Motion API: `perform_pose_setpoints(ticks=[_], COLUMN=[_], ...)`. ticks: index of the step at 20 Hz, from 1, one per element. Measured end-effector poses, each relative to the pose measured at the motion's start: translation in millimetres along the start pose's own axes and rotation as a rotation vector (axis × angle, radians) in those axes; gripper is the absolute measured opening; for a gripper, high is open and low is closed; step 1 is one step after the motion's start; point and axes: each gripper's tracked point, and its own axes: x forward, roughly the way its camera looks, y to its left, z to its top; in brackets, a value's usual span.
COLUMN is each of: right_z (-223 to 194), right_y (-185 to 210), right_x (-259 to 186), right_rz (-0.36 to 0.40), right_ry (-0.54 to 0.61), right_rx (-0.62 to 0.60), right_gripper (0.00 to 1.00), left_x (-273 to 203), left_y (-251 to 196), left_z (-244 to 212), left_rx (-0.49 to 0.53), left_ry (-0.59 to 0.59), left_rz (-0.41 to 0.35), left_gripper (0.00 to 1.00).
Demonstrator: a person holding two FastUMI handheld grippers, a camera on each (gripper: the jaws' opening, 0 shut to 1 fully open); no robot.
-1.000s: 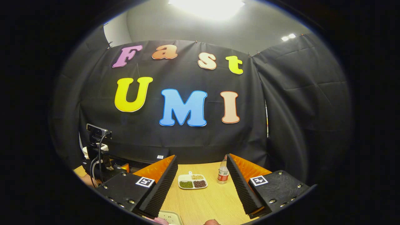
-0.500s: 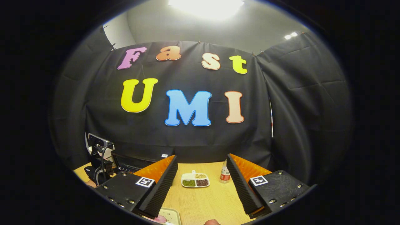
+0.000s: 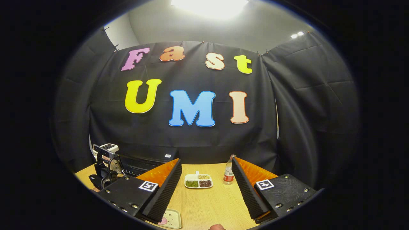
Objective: Open the electric oven with the left hand, put the food in, and close the electric oven.
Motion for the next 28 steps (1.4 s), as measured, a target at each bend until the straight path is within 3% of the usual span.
perform_pose_setpoints(ticks=[9,10,11,12,15,16,17,18,23,28], right_z=[-8,-8,-8,-9,-17,-18,-19,-20,-49,-97], right_y=[0,2,4,5,16,18,21,24,44,66], right_x=[-6,-4,-5,-5,-1,1,1,3,13,17], right_rz=[0.031,0.039,0.048,0.057,0.104,0.117,0.128,0.140,0.222,0.318], right_ry=[0.027,0.030,0.030,0.032,0.062,0.070,0.074,0.080,0.204,0.412], right_rx=[0.005,0.009,0.011,0.013,0.030,0.037,0.043,0.047,0.052,0.143], right_gripper=[0.95,0.95,0.95,0.95,0.95,0.96,0.96,0.96,0.95,0.96], left_x=[-9,-13,-19,-24,-49,-59,-68,-79,-143,-190], left_y=[-2,-1,0,1,6,8,9,12,29,44], left_z=[-21,-18,-15,-10,13,24,35,47,102,138], left_rx=[-0.016,-0.019,-0.020,-0.019,-0.027,-0.034,-0.038,-0.039,-0.018,-0.026], left_ry=[0.026,0.021,0.012,0.001,-0.054,-0.078,-0.104,-0.131,-0.264,-0.343], left_rz=[0.013,0.014,0.017,0.020,0.028,0.030,0.034,0.037,0.056,0.091], left_gripper=[0.98,0.92,0.92,1.00,1.00,0.91,0.97,0.97,0.97,0.98])
